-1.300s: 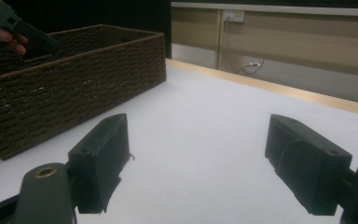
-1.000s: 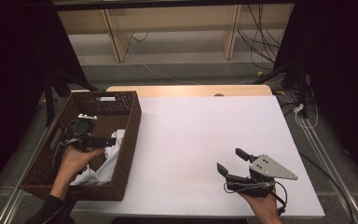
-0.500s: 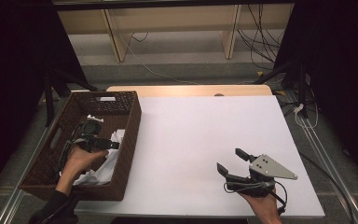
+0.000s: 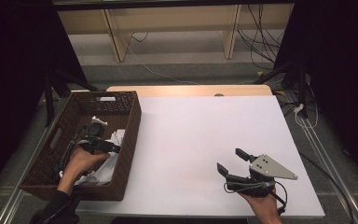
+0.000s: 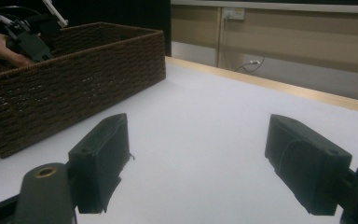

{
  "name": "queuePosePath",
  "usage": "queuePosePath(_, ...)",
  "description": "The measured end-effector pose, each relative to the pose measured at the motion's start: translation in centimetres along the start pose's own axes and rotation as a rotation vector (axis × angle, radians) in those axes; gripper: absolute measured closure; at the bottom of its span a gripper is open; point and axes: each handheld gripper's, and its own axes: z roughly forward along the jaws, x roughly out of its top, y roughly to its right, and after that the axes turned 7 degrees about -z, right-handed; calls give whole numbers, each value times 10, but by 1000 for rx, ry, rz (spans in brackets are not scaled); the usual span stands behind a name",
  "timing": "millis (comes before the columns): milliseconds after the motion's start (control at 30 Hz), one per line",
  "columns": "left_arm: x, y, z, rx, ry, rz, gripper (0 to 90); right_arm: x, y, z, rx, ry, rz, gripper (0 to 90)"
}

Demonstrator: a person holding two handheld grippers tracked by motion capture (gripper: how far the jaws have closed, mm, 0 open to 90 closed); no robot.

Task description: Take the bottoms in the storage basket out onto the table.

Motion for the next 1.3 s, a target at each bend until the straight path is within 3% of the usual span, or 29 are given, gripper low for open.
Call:
queuePosePath(200,-2,1,3,26,-34,28,237,0,0,0,1,-1,1,228)
queuePosePath(267,-3,2,3,10,-37,48,345,0,0,0,-1,-1,1,228)
queuePosePath(300,-4,4,4,14,-43,68,481,0,0,0,1,0,4,229)
queuePosePath(333,-4,4,4,14,-43,68,563,0,0,0,1,0,4,229)
queuePosePath(367,-5,5,4,26,-43,81,563,0,1,0,0,-1,6,229)
queuePosePath(500,-6,0,1,24,-47,93,848,0,1,0,-1,1,6,232)
queuePosePath(600,-7,-6,-1,24,-54,85,859,0,1,0,-3,4,6,232)
queuePosePath(733,-10,-26,-10,28,-49,37,863,0,2,-1,-4,7,11,233)
queuePosePath(933,-18,-56,-27,119,-52,-31,861,0,3,-1,-3,3,12,234)
queuePosePath(1100,-22,-67,-28,121,-54,-66,849,0,2,-1,-3,4,9,234)
queuePosePath(1133,-22,-67,-28,134,-57,-67,831,0,2,-1,-3,4,9,235)
queuePosePath(1167,-22,-68,-28,169,-64,-72,707,0,2,-1,-3,4,9,235)
queuePosePath(1300,-23,-70,-25,177,-83,-80,642,0,2,0,-1,6,9,235)
